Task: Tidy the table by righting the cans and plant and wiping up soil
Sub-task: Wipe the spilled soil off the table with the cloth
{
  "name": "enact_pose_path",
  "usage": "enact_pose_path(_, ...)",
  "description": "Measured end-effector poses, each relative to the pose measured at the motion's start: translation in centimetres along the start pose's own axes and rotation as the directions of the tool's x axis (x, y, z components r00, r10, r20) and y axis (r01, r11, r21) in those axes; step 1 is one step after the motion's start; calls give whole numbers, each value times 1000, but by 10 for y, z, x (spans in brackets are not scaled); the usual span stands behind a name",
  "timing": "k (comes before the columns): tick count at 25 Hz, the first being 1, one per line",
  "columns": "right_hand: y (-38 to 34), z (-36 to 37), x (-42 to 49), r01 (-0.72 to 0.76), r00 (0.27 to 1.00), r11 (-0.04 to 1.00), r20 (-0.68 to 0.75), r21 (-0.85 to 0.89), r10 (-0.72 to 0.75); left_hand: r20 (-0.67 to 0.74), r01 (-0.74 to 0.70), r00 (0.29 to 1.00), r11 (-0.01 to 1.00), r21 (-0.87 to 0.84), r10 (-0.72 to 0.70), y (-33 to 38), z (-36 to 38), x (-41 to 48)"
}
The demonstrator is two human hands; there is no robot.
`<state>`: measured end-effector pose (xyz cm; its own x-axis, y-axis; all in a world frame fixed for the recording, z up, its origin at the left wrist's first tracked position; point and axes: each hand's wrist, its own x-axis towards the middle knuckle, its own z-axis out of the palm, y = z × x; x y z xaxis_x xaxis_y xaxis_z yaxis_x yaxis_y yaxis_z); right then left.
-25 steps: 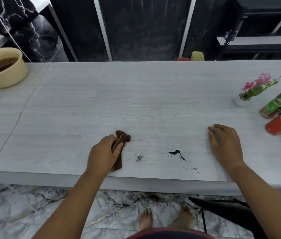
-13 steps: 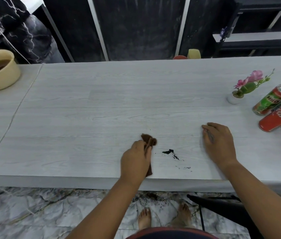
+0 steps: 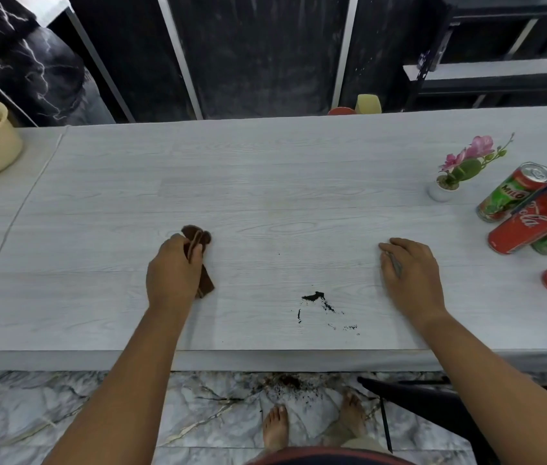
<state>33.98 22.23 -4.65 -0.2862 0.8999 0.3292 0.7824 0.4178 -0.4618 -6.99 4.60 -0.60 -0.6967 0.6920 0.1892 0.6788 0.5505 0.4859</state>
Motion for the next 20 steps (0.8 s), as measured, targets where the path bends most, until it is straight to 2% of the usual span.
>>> enact_pose_path(2, -2, -1, 0, 0, 1000, 1000, 3, -1, 0, 44, 15, 999, 1000, -13, -14, 1, 10, -2)
enact_pose_path(5, -3, -1, 0, -5, 1000, 1000, 8, -7, 5, 99, -35, 994, 995, -89, 44, 34, 29, -16)
enact_pose_path(7, -3, -1, 0, -4, 1000, 1000, 11, -10, 4, 155, -125, 977, 983, -133, 146, 67, 41, -32)
enact_pose_path(10, -3, -1, 0, -8, 1000, 1000, 14, -16, 8, 266, -309, 900, 936, -169, 345, 114, 56, -67)
enact_pose_path(12, -4, -2, 0, -9, 1000, 1000, 11, -10, 9, 286, -357, 868, 911, -206, 405, 122, 58, -76)
enact_pose_path(15, -5, -3, 0, -17, 1000, 1000, 12, -16, 17, 167, -270, 935, 935, -232, 312, 103, 47, -37)
enact_pose_path(17, -5, -4, 1, -22, 1000, 1000, 17, -16, 22, 96, -224, 965, 959, -176, 243, 81, 34, 2)
enact_pose_path(20, -8, -5, 1, -15, 1000, 1000, 16, -25, 15, 126, -185, 972, 978, -98, 197, 63, 35, 35)
